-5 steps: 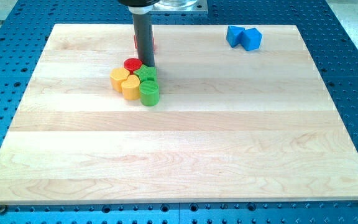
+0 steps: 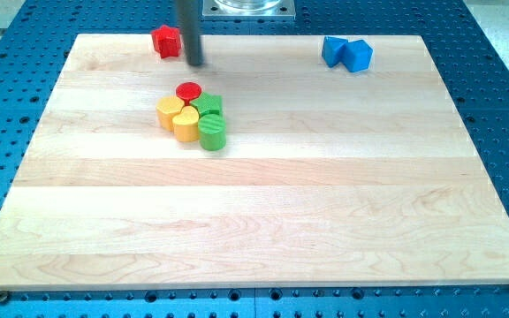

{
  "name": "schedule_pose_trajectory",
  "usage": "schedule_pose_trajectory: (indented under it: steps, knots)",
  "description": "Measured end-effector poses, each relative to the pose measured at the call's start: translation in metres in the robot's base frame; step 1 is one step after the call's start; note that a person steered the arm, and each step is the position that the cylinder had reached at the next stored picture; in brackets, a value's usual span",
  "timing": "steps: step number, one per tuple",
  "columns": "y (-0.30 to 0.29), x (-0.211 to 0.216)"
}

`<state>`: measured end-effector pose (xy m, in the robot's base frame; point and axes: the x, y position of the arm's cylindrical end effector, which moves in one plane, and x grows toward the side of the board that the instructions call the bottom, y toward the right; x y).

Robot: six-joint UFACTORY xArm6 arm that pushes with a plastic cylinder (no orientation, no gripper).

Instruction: Move the red star towards the yellow blocks

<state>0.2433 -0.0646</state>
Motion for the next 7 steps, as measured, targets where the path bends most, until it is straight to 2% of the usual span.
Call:
schedule_pose_trajectory:
  steps: [1,2,4,5,6,7]
  knots:
    - [-0.046,-0.043]
    - [-0.140,-0.031]
    - [-0.187,-0.030]
    - [-0.179,0.023]
    - [-0.150,0.041]
    - [-0.170,0.025]
